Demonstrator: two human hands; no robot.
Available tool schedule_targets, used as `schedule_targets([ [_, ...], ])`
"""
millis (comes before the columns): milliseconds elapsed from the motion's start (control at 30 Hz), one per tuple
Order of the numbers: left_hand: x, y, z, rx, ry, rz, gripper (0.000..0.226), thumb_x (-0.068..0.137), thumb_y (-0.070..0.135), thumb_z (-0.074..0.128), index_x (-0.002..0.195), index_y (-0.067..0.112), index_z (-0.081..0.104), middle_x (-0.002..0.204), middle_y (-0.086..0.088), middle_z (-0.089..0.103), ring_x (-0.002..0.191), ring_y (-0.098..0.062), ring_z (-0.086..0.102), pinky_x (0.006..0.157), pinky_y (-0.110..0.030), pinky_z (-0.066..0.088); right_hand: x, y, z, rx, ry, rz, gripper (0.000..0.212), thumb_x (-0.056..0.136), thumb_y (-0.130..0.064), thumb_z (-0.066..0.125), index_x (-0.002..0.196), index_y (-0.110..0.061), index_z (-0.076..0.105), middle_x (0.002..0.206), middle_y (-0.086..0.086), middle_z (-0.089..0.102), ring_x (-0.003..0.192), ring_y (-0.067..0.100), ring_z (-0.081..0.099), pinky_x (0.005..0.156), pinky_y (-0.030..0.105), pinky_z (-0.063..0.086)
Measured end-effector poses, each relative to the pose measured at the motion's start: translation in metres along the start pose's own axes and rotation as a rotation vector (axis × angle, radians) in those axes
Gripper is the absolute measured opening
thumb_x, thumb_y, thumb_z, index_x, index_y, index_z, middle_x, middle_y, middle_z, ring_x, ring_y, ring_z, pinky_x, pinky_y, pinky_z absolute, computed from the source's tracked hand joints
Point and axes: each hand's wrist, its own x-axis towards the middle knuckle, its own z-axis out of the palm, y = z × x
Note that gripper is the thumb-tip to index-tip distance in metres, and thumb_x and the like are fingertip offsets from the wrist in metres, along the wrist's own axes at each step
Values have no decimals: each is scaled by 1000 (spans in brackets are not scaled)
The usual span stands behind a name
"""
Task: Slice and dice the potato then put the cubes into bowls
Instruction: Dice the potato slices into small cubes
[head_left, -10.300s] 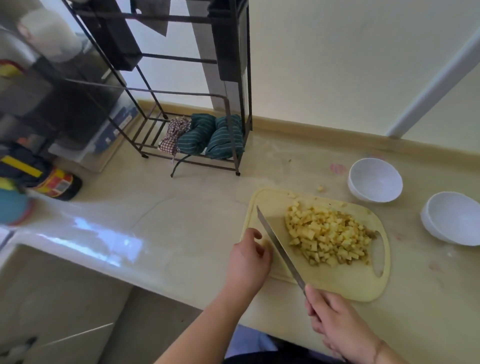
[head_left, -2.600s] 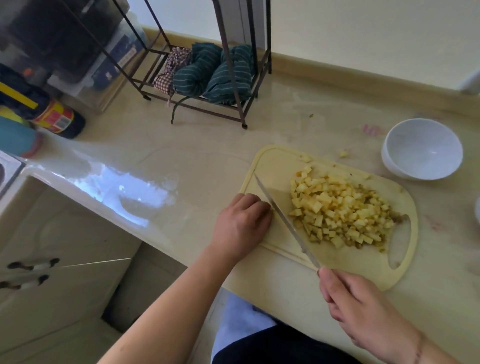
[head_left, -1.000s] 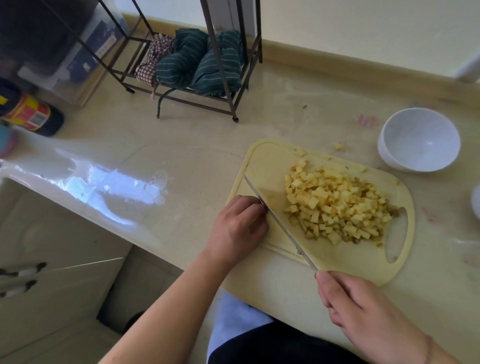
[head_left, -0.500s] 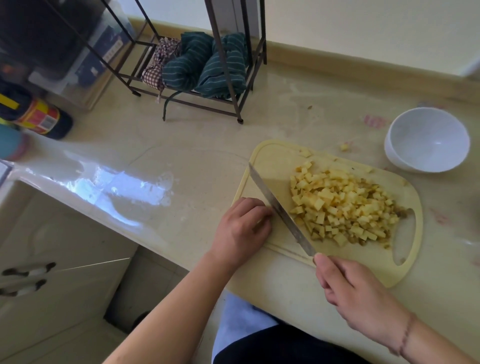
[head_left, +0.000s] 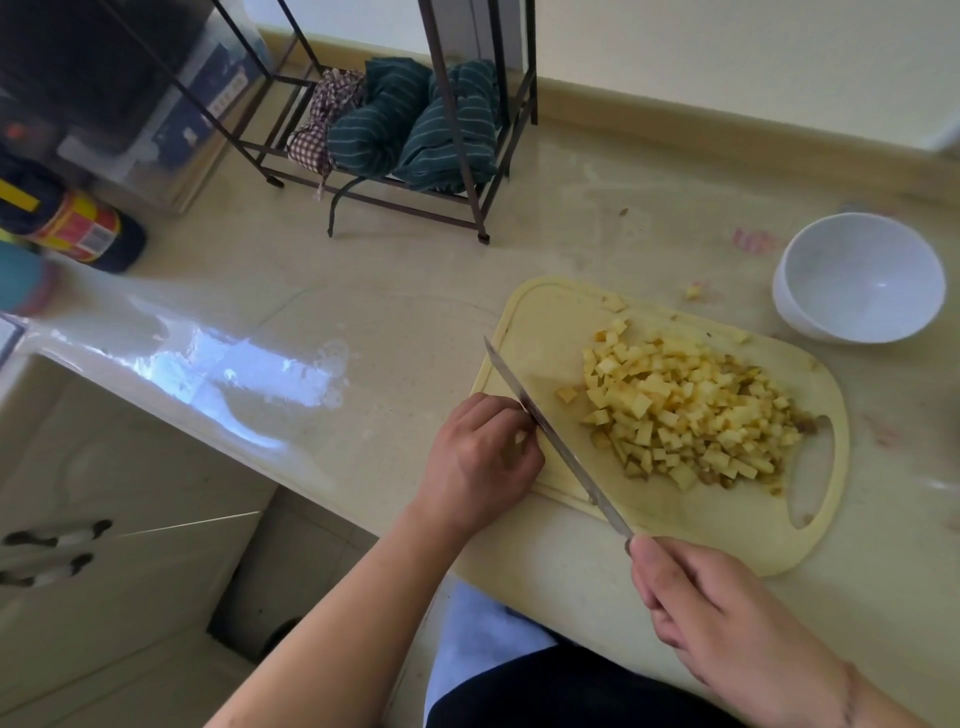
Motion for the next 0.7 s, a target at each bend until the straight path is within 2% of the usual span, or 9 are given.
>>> schedule_targets([
  [267, -1, -1, 0, -2, 2, 0, 7, 80, 5, 70, 84, 1, 75, 83, -7, 71, 76, -24, 63, 69, -32, 53, -2, 5, 2, -59, 26, -7, 58, 79, -66, 33, 65, -11, 43, 43, -5, 37, 41, 4, 34, 46, 16, 28],
  [467, -1, -1, 0, -13, 5, 2, 8, 80, 3, 67, 83, 0, 74, 84, -8, 71, 75, -26, 66, 67, -37, 55, 18, 7, 10, -104, 78, -32, 63, 84, -72, 30, 63, -14, 39, 45, -6, 34, 40, 5, 31, 46, 19, 27],
  [600, 0, -1, -3, -20, -4, 9, 10, 84, 7, 65, 83, 2, 74, 84, -7, 70, 76, -24, 64, 69, -35, 54, 21, 3, 6, -8, 60, 23, 52, 85, -60, 36, 65, -12, 40, 45, -6, 31, 35, 5, 25, 36, 11, 23],
  [700, -2, -1, -5, -22, -11, 21, 8, 85, 7, 68, 84, 2, 74, 85, -8, 70, 78, -23, 65, 70, -34, 55, 15, 2, 0, 96, 51, 77, 50, 86, -57, 38, 68, -10, 39, 53, 2, 28, 36, 6, 21, 35, 13, 20],
])
